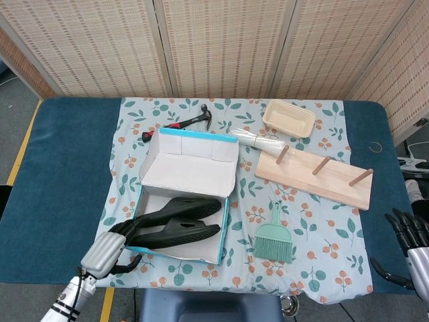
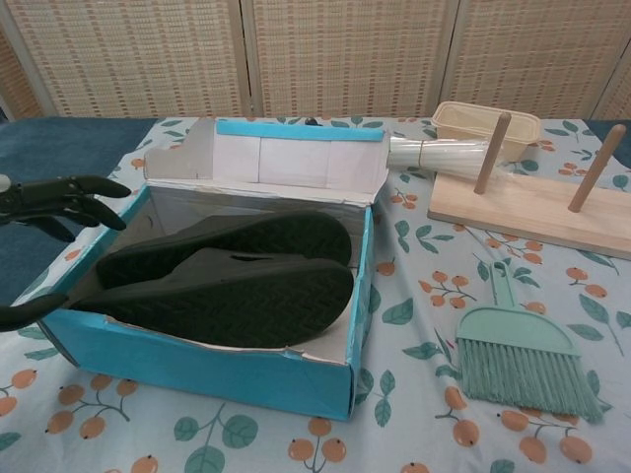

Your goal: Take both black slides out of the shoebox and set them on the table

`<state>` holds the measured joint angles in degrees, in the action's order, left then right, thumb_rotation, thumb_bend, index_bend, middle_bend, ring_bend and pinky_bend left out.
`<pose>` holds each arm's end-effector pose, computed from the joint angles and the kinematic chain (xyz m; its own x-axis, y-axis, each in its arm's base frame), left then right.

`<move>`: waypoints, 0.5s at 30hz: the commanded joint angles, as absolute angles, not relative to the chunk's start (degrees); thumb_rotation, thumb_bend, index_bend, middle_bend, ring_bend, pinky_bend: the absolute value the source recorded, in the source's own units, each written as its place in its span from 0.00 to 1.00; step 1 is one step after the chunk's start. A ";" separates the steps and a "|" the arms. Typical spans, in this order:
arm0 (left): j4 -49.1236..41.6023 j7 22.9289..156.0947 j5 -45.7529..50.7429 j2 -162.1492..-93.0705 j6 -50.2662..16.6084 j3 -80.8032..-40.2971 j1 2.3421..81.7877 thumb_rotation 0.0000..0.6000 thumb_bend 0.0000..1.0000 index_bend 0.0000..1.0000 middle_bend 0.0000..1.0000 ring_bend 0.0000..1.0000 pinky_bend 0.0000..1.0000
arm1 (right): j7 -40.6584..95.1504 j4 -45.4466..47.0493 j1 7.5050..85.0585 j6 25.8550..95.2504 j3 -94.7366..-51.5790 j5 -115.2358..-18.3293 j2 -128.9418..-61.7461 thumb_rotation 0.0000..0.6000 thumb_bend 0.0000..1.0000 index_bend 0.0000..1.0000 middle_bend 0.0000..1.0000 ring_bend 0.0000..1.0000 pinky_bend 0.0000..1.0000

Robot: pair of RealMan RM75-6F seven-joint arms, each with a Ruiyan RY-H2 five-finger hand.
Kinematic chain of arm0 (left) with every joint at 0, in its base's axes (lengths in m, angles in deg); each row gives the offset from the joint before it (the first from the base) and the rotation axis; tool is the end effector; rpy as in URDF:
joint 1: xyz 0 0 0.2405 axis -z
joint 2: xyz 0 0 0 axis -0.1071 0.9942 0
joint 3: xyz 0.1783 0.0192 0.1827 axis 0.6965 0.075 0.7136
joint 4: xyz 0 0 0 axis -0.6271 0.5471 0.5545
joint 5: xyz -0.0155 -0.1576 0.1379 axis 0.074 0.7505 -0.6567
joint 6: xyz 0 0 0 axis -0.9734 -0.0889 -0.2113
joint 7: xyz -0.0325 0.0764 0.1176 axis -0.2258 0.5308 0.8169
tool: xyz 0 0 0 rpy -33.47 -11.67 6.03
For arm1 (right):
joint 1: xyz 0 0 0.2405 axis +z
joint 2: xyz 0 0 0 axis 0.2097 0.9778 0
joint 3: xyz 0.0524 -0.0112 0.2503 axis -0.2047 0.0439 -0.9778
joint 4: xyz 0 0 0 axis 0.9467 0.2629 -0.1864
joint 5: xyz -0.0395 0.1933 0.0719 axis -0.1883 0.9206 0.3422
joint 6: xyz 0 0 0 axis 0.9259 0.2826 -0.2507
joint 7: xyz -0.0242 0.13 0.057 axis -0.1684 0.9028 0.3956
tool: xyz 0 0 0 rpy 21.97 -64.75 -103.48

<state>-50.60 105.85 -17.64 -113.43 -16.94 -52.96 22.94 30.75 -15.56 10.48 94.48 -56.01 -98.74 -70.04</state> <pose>-0.1710 0.1881 0.0610 0.2206 0.4003 0.8894 0.9561 -0.2692 -0.1160 -0.3174 -0.1093 0.1945 0.4349 -0.0020 0.9005 -0.8991 -0.0554 0.4341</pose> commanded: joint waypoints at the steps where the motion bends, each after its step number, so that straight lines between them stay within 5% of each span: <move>1: -48.73 111.34 -12.96 -118.78 -17.03 -54.64 24.79 1.00 0.41 0.00 0.18 0.20 0.20 | 31.15 -15.53 10.27 94.07 -56.08 -99.19 -69.80 0.64 0.22 0.00 0.00 0.00 0.00; 7: -46.54 115.52 -11.31 -123.30 -14.72 -55.10 25.27 1.00 0.40 0.01 0.23 0.17 0.24 | 31.57 -15.62 9.99 93.19 -56.45 -99.36 -69.51 0.63 0.22 0.00 0.00 0.00 0.00; 15: -45.08 119.96 -6.87 -125.89 -13.72 -55.00 26.10 1.00 0.40 0.09 0.32 0.31 0.37 | 31.80 -15.75 9.39 92.99 -57.22 -99.50 -69.30 0.64 0.22 0.00 0.00 0.00 0.00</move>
<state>-45.55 118.95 -8.10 -125.31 -13.90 -55.03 25.83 31.79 -15.74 9.40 93.00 -57.21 -99.49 -69.32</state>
